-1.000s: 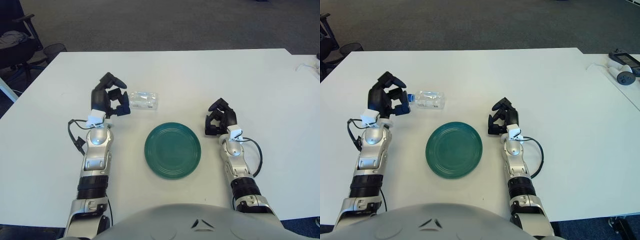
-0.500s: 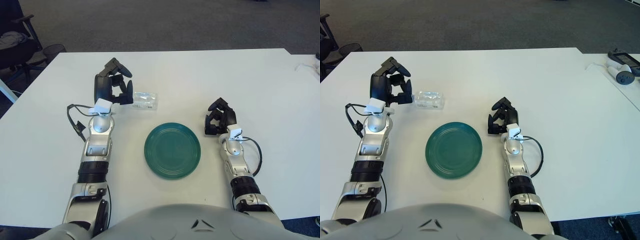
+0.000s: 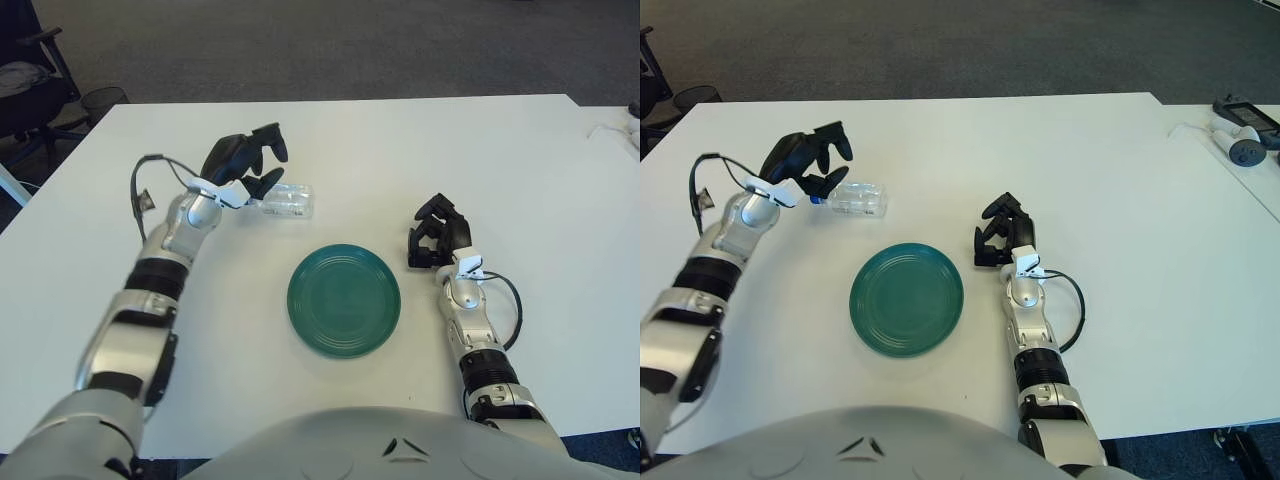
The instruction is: Put the bottle into the plate.
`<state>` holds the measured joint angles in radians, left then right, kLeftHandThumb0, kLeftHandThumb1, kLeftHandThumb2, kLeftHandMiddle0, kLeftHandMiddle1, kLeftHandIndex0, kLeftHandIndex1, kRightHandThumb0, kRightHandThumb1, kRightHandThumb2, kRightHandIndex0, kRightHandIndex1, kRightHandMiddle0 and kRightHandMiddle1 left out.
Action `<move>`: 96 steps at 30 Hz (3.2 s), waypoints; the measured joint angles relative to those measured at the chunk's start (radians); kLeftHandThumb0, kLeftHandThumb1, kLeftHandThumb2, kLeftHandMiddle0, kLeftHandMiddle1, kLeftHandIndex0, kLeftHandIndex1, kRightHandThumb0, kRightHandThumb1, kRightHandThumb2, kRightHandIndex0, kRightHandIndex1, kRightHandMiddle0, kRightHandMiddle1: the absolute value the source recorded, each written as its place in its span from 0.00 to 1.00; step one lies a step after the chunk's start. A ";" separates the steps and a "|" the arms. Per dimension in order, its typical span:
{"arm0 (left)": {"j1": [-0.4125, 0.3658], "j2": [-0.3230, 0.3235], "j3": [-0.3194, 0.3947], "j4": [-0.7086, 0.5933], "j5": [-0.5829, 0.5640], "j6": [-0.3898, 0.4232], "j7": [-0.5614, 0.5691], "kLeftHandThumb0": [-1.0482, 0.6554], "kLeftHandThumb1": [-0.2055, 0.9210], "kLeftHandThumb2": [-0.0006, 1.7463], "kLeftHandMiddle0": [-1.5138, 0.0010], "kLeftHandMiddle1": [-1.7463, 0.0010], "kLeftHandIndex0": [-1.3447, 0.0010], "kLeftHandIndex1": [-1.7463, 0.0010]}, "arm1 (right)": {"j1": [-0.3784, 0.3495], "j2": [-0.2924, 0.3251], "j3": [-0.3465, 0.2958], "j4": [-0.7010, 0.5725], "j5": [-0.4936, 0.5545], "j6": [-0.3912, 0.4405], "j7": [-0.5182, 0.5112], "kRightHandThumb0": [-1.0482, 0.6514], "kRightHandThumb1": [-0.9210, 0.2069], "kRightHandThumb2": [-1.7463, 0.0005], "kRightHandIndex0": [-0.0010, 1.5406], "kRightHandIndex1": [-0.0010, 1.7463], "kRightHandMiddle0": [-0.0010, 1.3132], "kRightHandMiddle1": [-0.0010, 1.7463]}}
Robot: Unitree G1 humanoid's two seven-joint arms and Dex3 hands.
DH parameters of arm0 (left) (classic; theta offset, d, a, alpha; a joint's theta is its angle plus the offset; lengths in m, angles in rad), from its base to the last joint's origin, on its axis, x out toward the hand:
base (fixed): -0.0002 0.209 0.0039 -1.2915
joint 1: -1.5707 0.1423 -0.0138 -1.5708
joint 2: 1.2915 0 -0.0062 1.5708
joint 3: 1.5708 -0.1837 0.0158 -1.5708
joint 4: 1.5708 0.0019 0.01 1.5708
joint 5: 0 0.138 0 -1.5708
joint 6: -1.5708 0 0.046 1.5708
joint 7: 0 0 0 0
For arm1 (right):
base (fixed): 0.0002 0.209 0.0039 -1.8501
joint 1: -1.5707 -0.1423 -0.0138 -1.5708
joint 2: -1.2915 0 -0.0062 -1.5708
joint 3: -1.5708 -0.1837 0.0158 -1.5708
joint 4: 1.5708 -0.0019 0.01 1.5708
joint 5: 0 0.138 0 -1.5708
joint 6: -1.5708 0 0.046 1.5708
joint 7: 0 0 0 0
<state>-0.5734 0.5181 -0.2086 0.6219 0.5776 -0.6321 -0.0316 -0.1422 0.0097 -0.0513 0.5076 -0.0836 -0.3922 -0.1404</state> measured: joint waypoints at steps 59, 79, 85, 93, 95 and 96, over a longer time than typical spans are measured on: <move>-0.114 0.168 -0.230 -0.097 0.225 -0.061 -0.221 0.00 1.00 0.07 1.00 1.00 1.00 1.00 | -0.038 -0.001 -0.009 0.047 0.000 0.000 0.004 0.62 0.78 0.08 0.55 0.95 0.45 1.00; -0.128 0.092 -0.308 0.031 0.358 0.122 -0.136 0.00 1.00 0.14 1.00 1.00 1.00 1.00 | -0.035 -0.001 -0.010 0.044 0.017 -0.004 0.012 0.62 0.77 0.09 0.54 0.94 0.45 1.00; -0.137 0.084 -0.334 0.028 0.379 0.168 -0.173 0.00 1.00 0.09 1.00 1.00 1.00 1.00 | -0.033 -0.001 -0.010 0.043 0.017 -0.002 0.006 0.61 0.76 0.09 0.53 0.96 0.44 1.00; -0.158 0.073 -0.358 0.006 0.402 0.259 -0.250 0.00 0.98 0.04 1.00 1.00 1.00 1.00 | -0.031 -0.001 -0.009 0.039 0.018 0.000 0.005 0.61 0.76 0.09 0.53 0.95 0.44 1.00; -0.162 0.068 -0.363 0.006 0.410 0.275 -0.257 0.00 0.98 0.03 1.00 1.00 1.00 1.00 | -0.031 -0.001 -0.009 0.039 0.018 0.000 0.005 0.61 0.76 0.09 0.53 0.95 0.44 1.00; -0.164 0.065 -0.365 0.006 0.412 0.283 -0.259 0.00 0.98 0.03 1.00 1.00 1.00 1.00 | -0.030 -0.001 -0.010 0.039 0.018 0.000 0.005 0.61 0.76 0.09 0.53 0.95 0.44 1.00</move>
<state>-0.7370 0.5826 -0.5737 0.6282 0.9891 -0.3488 -0.2909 -0.1726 0.0084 -0.0608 0.5468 -0.0658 -0.3922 -0.1356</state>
